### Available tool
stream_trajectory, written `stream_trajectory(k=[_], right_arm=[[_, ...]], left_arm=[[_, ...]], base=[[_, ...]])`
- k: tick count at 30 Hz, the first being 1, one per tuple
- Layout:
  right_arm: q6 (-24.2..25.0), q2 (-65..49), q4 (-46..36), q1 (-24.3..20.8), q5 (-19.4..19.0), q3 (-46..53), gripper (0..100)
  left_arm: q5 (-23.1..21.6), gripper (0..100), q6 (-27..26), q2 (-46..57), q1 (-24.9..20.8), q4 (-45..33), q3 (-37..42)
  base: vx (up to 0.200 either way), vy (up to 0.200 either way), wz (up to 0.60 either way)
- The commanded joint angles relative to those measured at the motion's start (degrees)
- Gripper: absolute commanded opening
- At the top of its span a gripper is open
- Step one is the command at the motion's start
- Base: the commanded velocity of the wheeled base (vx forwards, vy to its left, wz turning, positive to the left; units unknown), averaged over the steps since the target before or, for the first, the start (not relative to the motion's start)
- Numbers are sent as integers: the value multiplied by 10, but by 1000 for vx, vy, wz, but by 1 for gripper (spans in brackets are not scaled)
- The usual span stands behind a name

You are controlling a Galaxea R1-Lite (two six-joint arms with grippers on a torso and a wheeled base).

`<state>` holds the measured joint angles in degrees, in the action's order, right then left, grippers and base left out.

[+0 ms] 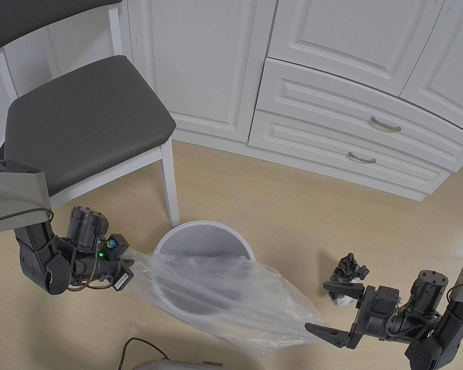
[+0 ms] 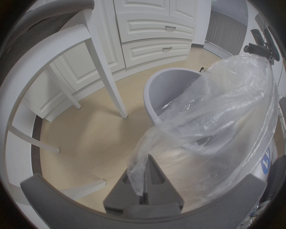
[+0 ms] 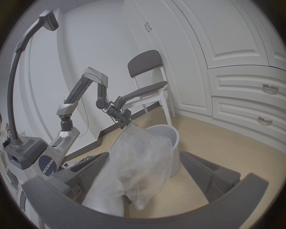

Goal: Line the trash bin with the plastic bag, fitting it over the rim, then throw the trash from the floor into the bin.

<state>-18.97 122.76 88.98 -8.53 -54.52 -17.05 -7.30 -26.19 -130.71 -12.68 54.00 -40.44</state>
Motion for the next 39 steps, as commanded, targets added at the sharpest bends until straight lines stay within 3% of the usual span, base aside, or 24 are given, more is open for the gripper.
stream_trajectory(k=[1,13,18,20,21,22,23,24,29,33,34,35,39], right_arm=[[0,-5,10,9,-1,-2,100],[5,-17,10,31,-11,-12,100],[30,-30,10,-12,7,-14,100],[38,-33,10,-44,57,-13,100],[39,-31,10,-68,106,-14,100],[39,-31,10,-76,119,-14,100],[39,-26,10,-121,205,-23,100],[40,-20,10,-147,258,-28,100],[45,8,10,-259,456,-61,100],[55,58,10,-342,546,-108,100],[55,58,10,-342,546,-108,100],[73,85,10,-380,601,-139,100],[97,123,10,-409,686,-192,100]], left_arm=[[0,0,0,-1,1,0,0],[0,0,0,0,2,0,0],[-1,0,1,10,-5,7,9],[-1,0,3,23,-13,8,16],[-2,0,3,33,-17,8,20],[-2,0,3,35,-18,8,21],[-2,0,3,48,-22,8,27],[-3,0,4,53,-24,8,32],[-7,0,4,70,-29,8,40],[-8,0,3,69,-30,9,41],[-8,0,3,69,-30,9,41],[-12,0,2,68,-30,9,42],[-18,0,3,69,-29,9,43]], base=[[0,0,0],[0,0,0],[0,0,0],[0,0,0],[0,0,0],[0,0,0],[0,0,0],[0,0,0],[0,0,0],[0,0,0],[0,0,0],[0,0,0],[0,0,0]])
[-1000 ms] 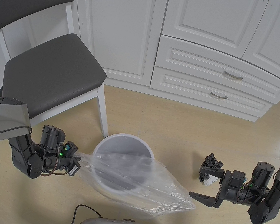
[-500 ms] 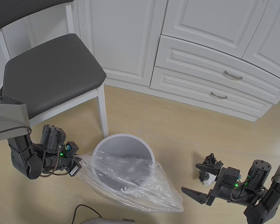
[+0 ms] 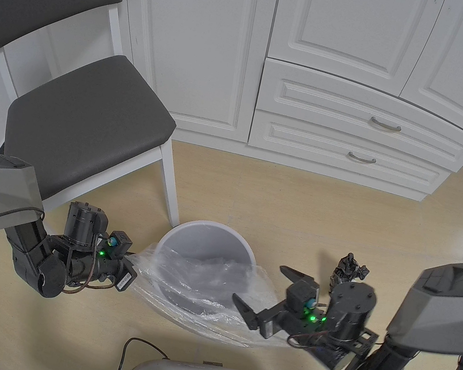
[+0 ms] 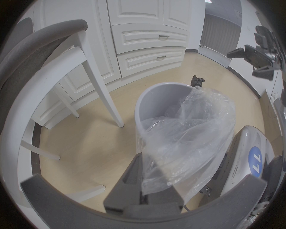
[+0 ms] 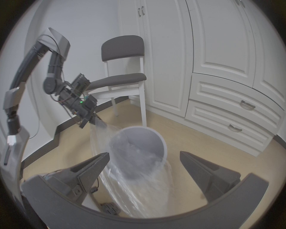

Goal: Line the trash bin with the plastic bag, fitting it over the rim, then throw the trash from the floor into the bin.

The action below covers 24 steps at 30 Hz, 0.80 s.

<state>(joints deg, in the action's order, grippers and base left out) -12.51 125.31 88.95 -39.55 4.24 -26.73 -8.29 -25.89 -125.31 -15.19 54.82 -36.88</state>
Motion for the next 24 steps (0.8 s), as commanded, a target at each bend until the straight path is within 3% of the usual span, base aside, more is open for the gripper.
stream_trajectory(k=[1,8,9,16,24], right_arm=[[33,102,10,-100,103,-100,100],[28,116,10,-103,107,-97,100],[28,121,10,-105,108,-97,100],[-19,151,10,-98,124,-97,100],[-22,158,10,-98,131,-99,100]], left_arm=[[-8,0,0,15,-4,1,8],[-8,0,-1,12,-4,0,11],[-8,100,-1,11,-3,0,11],[-45,100,-8,16,3,0,22],[-50,100,-17,16,3,1,25]], base=[[0,0,0],[0,0,0],[0,0,0],[0,0,0],[0,0,0]])
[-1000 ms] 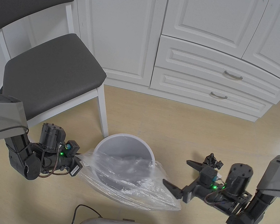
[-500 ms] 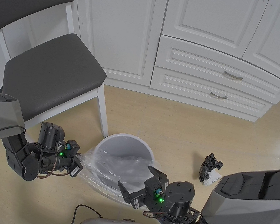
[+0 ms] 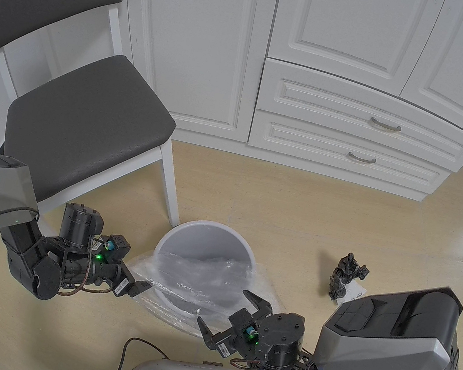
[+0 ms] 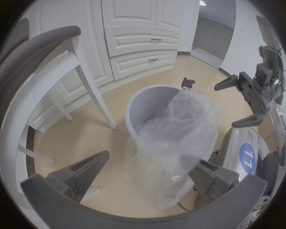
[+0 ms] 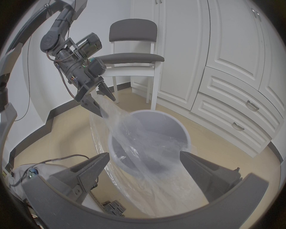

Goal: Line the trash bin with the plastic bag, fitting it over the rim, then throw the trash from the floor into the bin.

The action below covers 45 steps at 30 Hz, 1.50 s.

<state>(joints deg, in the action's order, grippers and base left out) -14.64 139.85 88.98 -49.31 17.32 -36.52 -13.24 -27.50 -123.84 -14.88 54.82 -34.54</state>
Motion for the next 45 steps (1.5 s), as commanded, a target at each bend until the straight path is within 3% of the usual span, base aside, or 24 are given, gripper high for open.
stream_trajectory(k=[1,9,11,12,28,31,35,42,45], right_arm=[[-1,17,10,1,0,-3,100],[2,46,10,14,4,-53,100],[4,52,10,15,20,-65,100],[4,53,10,15,25,-67,0],[49,52,10,26,43,-125,0],[32,54,8,42,24,-195,0],[8,47,-123,70,-6,-271,0],[8,57,-331,93,-9,-434,0],[8,68,-382,100,-9,-487,0]], left_arm=[[0,100,-1,1,0,1,2],[0,100,-1,2,0,1,2],[0,100,-1,2,0,2,3],[0,100,-1,2,0,2,3],[-1,100,0,31,-11,26,22],[-2,100,0,59,-17,31,34],[-3,100,3,106,-27,46,53],[-20,100,7,207,-38,77,89],[-21,100,7,223,-38,77,91]], base=[[0,0,0],[0,0,0],[0,0,0],[0,0,0],[0,0,0],[0,0,0],[0,0,0],[0,0,0],[0,0,0]])
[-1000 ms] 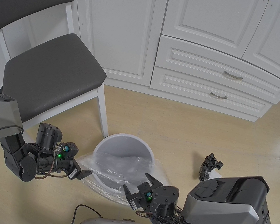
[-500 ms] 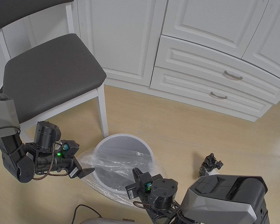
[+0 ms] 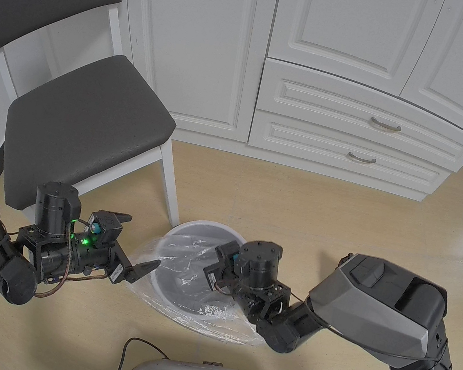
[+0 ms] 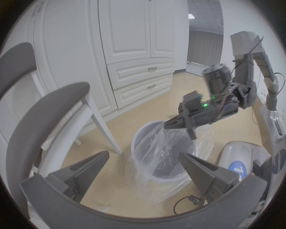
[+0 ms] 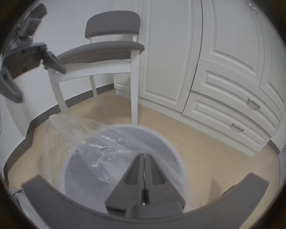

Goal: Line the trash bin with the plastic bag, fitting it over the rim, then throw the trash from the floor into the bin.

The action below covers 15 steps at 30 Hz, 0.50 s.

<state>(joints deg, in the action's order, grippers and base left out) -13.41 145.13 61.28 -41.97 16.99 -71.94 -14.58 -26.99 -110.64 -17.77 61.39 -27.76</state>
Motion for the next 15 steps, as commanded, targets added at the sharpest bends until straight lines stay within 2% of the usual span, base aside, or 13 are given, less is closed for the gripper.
stream_trajectory(k=[1,7,12,15], right_arm=[[-5,21,-121,29,-5,-155,0],[-2,85,-159,41,8,-304,0],[1,153,-150,37,74,-427,0],[1,176,-135,37,84,-427,0]], left_arm=[[-6,100,2,97,-9,11,25],[-6,100,3,123,-6,10,26],[-7,100,3,126,-5,11,26],[-6,100,2,126,-5,11,26]], base=[[0,0,0],[0,0,0],[0,0,0],[0,0,0]])
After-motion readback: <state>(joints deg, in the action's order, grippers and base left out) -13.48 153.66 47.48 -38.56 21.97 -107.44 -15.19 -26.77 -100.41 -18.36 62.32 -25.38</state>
